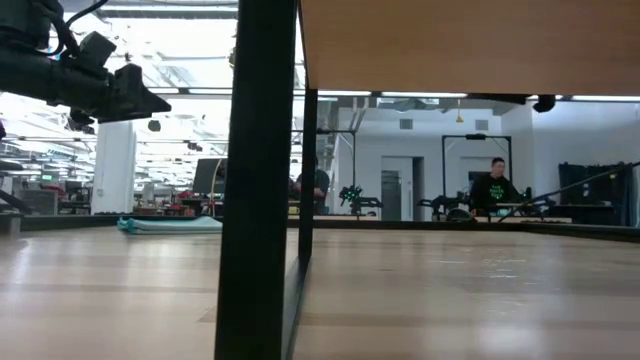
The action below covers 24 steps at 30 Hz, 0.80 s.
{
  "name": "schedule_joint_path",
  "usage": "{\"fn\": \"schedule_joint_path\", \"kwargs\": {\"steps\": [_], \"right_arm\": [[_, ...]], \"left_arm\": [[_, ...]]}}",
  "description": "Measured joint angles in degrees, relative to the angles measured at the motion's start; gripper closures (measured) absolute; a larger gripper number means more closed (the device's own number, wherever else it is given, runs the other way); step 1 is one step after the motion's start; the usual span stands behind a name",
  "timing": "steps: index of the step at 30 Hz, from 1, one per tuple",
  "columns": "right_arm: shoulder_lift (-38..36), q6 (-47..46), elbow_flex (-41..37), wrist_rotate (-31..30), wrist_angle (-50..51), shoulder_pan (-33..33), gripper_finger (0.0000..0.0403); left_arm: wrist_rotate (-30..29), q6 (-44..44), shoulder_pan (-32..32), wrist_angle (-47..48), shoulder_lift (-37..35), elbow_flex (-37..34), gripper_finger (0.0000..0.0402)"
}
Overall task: Stack small to large cups/mugs on shelf
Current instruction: Return to Home Position
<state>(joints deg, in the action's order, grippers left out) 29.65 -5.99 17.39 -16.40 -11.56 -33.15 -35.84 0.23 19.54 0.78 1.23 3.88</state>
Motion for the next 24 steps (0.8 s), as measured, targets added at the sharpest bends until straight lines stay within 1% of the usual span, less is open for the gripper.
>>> {"fn": "schedule_joint_path", "kwargs": {"steps": [9, 18, 21, 24], "right_arm": [[-9.5, 1.0, 0.0, -0.9, 10.4, 0.0, 0.0262], [-18.3, 2.9, -0.1, -2.0, 16.3, 0.0, 0.0264], [-21.2, 3.0, -2.9, -2.6, 14.8, 0.0, 0.0263], [-24.7, 1.6, -7.4, -3.2, 11.4, 0.0, 0.0262]], "left_arm": [[0.1, 0.0, 2.1, -0.1, 0.0, 0.0, 0.0100], [0.1, -0.5, 3.7, -0.2, 0.0, 0.0, 0.0100], [0.1, -0.5, 4.4, -0.2, 0.0, 0.0, 0.0100], [0.2, -1.0, 4.9, -0.2, 0.0, 0.0, 0.0100]]}}
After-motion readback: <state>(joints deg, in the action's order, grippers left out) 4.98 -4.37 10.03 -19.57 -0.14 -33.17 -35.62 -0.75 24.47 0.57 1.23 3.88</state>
